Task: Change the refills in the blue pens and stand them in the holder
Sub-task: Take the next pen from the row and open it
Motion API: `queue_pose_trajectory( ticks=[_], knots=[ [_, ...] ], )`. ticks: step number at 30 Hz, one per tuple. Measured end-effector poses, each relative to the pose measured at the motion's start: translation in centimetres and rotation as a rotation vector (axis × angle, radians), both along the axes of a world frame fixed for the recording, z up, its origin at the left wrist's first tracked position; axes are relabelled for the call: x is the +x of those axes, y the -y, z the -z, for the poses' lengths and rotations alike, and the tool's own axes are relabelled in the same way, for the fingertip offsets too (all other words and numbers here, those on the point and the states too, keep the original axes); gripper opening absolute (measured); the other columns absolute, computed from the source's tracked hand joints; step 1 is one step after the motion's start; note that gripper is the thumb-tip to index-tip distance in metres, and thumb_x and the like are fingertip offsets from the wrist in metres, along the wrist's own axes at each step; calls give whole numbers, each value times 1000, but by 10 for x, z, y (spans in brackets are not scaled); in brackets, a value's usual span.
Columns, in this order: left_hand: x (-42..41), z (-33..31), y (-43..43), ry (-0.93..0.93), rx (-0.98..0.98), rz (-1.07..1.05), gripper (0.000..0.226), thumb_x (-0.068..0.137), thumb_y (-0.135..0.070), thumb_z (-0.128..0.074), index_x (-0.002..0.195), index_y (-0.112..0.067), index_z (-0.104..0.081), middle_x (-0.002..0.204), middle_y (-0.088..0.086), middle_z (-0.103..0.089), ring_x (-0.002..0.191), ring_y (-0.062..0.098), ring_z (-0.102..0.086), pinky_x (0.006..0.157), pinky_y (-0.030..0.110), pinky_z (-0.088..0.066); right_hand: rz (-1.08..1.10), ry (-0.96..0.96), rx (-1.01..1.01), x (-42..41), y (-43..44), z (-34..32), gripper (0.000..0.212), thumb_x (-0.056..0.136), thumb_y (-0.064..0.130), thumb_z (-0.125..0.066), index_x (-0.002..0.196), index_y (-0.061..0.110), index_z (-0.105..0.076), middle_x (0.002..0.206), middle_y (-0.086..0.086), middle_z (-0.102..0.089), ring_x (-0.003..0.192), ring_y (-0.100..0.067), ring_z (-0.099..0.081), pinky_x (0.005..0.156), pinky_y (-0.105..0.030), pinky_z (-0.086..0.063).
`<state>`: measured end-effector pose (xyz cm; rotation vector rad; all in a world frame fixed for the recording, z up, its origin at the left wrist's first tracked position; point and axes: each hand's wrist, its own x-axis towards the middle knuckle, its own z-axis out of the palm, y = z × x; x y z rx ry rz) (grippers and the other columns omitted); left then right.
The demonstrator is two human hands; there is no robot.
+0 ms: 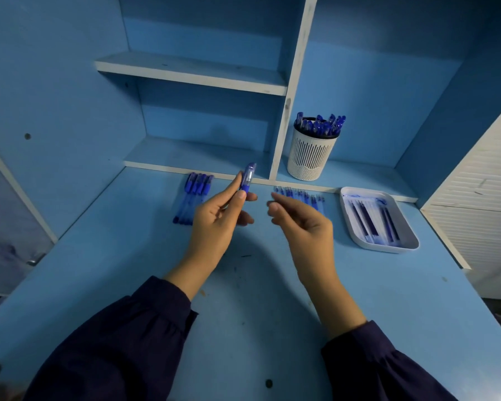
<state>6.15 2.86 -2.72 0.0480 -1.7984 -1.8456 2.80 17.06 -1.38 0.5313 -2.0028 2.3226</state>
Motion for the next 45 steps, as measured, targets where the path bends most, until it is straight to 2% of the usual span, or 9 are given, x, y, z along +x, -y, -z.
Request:
queue_pose_trajectory(
  ticks=[6, 11, 15, 20, 27, 30, 33, 40, 45],
  knots=[
    [9, 4, -6, 94, -159, 112, 33, 98, -16, -57, 128, -29, -61, 101, -6, -75, 60, 14, -58, 46, 25, -46, -6, -24, -102, -8, -9, -10, 31, 88, 6, -67, 118, 11, -66, 104, -6, -71, 97, -11, -67, 86, -20, -51],
    [13, 6, -12, 175, -209, 156, 25, 96, -18, -61, 118, -30, -66, 99, -9, -76, 58, 15, -60, 48, 28, -47, 19, -60, 70, -13, -7, -1, 11, 87, 8, -69, 97, 11, -72, 82, 0, -70, 75, -8, -64, 70, -21, -49],
    [11, 9, -12, 168, -225, 152, 19, 93, -19, -66, 109, -29, -69, 96, -7, -76, 54, 18, -56, 51, 26, -47, 92, -49, 68, -17, -7, 5, 5, 87, 8, -69, 89, 12, -72, 81, -8, -72, 75, -16, -65, 73, -27, -53],
    [8, 13, -13, 114, -251, 109, 23, 89, -18, -70, 106, -33, -71, 86, -7, -76, 74, 45, -61, 68, 50, -52, 114, -15, 42, -14, -2, 10, 6, 89, 6, -65, 88, 8, -71, 82, -8, -71, 74, -11, -62, 72, -25, -50],
    [8, 18, -9, 36, -318, 135, 31, 93, -8, -64, 121, -19, -63, 82, 0, -73, 75, 41, -61, 74, 44, -52, 106, -27, 3, -10, 3, 10, 14, 92, 2, -60, 86, 11, -69, 81, -4, -69, 77, -12, -62, 77, -27, -52],
    [8, 18, -8, 36, -332, 173, 37, 95, -3, -59, 127, -23, -58, 75, 0, -68, 52, 15, -43, 53, 25, -44, 106, -60, -32, -12, 3, 7, 17, 93, 1, -58, 85, 12, -68, 81, -3, -67, 79, -14, -61, 78, -28, -51],
    [9, 16, -9, 45, -327, 204, 41, 97, -1, -55, 132, -24, -54, 76, 9, -64, 50, 5, -30, 51, 15, -33, 78, -67, -71, -17, 1, 4, 11, 92, 0, -58, 90, 2, -68, 84, -7, -66, 80, -15, -61, 78, -26, -51],
    [9, 17, -8, 68, -310, 158, 40, 97, -13, -58, 132, -31, -55, 91, -4, -74, 49, 5, -33, 49, 15, -35, 47, -56, -110, -25, -4, -4, 8, 89, 6, -65, 95, 4, -70, 88, -9, -70, 83, -14, -64, 80, -25, -51],
    [9, 18, -7, 33, -289, 75, 30, 98, -23, -56, 123, -38, -60, 96, -9, -73, 60, 2, -47, 60, 20, -42, 133, 0, -188, -33, -13, -8, 5, 88, 7, -67, 91, 9, -70, 79, 2, -70, 73, -7, -61, 68, -19, -49]
  ],
)
